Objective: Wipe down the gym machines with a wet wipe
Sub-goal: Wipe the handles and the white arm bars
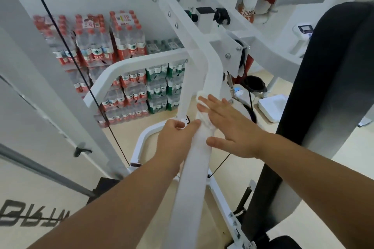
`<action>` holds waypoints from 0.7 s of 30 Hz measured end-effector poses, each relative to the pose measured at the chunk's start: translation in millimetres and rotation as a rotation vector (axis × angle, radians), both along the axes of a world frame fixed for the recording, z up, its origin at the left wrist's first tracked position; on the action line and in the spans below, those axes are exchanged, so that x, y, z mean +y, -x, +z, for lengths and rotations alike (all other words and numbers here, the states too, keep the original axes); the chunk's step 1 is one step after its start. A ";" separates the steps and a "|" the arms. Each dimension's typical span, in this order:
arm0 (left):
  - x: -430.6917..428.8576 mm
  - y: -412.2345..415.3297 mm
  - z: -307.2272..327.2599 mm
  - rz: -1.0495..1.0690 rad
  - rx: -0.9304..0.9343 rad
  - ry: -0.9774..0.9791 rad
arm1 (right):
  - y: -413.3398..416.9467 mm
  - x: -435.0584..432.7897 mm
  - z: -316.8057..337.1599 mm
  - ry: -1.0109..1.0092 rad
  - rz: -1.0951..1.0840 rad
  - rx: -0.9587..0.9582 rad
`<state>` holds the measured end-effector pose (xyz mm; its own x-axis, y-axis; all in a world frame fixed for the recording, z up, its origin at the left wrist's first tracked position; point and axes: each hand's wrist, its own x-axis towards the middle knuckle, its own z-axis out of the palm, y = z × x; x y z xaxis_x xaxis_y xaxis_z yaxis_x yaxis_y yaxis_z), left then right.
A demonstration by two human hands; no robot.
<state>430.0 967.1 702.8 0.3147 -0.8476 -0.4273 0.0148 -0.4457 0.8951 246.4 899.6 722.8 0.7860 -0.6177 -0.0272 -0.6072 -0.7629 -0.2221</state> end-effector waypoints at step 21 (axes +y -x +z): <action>39.5 -15.3 -2.0 -0.089 0.108 0.012 | -48.7 -33.5 24.8 0.151 0.383 0.269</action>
